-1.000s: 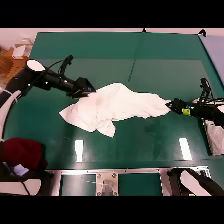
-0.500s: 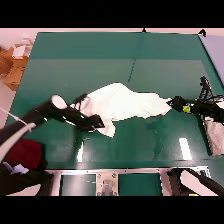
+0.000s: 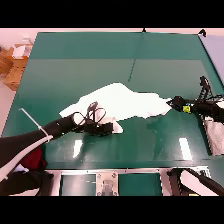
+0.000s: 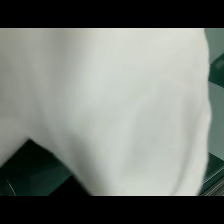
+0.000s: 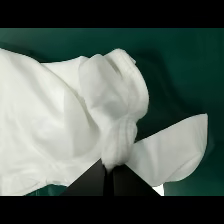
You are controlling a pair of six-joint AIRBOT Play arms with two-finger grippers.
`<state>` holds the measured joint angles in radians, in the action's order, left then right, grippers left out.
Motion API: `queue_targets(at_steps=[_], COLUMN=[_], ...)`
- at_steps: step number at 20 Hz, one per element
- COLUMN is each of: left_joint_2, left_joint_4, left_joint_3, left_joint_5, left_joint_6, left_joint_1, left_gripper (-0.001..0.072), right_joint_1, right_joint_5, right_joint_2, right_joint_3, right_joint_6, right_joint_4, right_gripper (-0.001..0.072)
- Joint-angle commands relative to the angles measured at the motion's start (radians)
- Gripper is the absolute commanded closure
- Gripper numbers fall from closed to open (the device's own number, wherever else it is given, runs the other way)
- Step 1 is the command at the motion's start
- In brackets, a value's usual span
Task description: Fold the shirts.
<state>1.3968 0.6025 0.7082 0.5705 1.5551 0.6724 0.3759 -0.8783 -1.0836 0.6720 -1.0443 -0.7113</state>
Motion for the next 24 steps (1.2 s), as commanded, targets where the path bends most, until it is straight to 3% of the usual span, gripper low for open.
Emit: queue_targets(at_steps=[1,5,8,9,13,17,18,19,20,24], left_joint_2=[0.005,-0.061,-0.239,-0.289,-0.331,-0.331,-0.331,-0.331,-0.331,-0.331], left_joint_4=[-0.004,0.108,0.459,0.532,0.573,0.585,0.554,0.521,0.508,0.515], left_joint_3=[0.000,0.002,0.002,0.002,0.002,0.002,0.002,0.002,0.002,-0.011], left_joint_5=[-0.024,0.125,0.235,0.289,0.391,0.388,0.393,0.404,0.428,0.508], left_joint_6=[-0.020,-0.012,0.214,0.235,0.150,0.114,0.111,0.112,0.111,0.082], left_joint_1=[0.011,-0.073,-0.219,-0.276,-0.454,-0.494,-0.494,-0.494,-0.494,-0.493], left_gripper=[0.0683,0.0685,0.0685,0.0685,0.0685,0.0683,0.0553,0.0138,0.0006,0.0004], right_joint_1=[0.000,0.000,0.000,0.000,0.000,-0.006,-0.014,-0.020,-0.026,-0.029], right_joint_5=[-0.004,-0.005,-0.005,-0.005,-0.023,-0.050,-0.050,-0.051,-0.055,-0.057], right_joint_2=[0.000,0.000,0.000,0.000,0.000,0.000,0.000,0.000,0.000,0.000], right_joint_3=[0.001,0.001,0.001,0.001,-0.001,-0.005,-0.005,-0.005,-0.005,-0.005], right_joint_6=[0.003,0.006,0.006,0.006,0.006,0.006,0.006,0.006,0.006,0.006], right_joint_4=[0.005,0.005,0.004,0.005,0.015,0.031,0.031,0.031,0.031,0.031], right_gripper=[0.0690,0.0690,0.0690,0.0690,0.0690,0.0690,0.0690,0.0690,0.0690,0.0690])
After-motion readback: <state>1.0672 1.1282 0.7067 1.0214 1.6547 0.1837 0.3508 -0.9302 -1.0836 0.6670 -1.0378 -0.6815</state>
